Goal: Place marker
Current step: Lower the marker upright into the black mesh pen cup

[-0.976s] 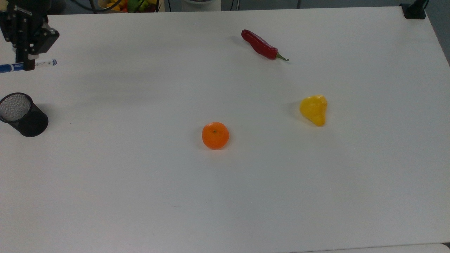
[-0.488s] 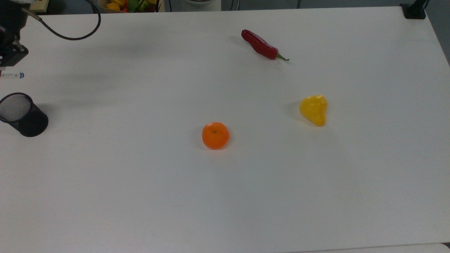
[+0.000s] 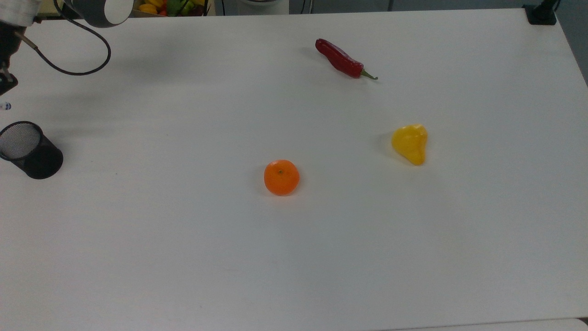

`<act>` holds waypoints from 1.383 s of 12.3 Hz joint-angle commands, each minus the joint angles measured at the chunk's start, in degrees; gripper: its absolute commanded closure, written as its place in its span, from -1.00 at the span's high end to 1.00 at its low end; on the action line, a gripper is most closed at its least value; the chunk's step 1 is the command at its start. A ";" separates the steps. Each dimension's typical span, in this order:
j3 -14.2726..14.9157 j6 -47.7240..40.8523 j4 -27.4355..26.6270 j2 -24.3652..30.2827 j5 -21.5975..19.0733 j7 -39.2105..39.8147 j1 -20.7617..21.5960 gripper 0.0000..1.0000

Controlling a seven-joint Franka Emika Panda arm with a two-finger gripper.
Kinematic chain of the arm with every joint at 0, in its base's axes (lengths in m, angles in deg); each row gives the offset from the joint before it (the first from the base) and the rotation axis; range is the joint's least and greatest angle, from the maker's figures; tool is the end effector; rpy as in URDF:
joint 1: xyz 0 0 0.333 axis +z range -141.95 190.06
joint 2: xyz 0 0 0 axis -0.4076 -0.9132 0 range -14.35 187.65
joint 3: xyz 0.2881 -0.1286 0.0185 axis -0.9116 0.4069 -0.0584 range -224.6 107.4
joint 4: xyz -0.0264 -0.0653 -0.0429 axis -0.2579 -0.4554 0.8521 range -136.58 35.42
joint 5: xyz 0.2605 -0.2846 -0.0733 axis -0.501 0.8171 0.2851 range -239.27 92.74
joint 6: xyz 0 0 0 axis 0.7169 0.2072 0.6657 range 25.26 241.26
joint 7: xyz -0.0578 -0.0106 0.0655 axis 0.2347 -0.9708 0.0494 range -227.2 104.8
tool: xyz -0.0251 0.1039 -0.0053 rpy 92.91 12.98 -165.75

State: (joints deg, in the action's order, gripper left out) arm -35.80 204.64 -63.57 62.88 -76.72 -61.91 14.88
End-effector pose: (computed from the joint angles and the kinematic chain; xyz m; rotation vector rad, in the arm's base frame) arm 0.6073 -0.3387 0.4474 2.4510 -0.6525 1.1947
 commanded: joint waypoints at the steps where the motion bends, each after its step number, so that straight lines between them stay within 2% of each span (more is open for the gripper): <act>1: -0.04 6.25 1.74 -4.78 -0.84 -0.44 -0.23 -1.00; 4: -0.39 6.98 3.05 -7.51 -1.55 -0.44 0.12 -1.00; 12: -0.91 6.98 4.29 -10.06 -1.55 -0.70 1.79 -0.99; 13: -0.92 6.98 4.21 -10.15 -1.55 -0.70 1.87 -0.78; 14: -0.92 6.89 4.20 -10.06 -1.64 -0.79 1.88 0.21; 16: -0.92 6.80 4.12 -9.71 -1.99 -1.13 2.31 0.86; 17: -1.00 6.72 4.20 -9.71 -2.08 -1.14 2.32 1.00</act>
State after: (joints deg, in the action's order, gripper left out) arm -36.95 210.73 -59.63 52.91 -77.25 -62.58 16.41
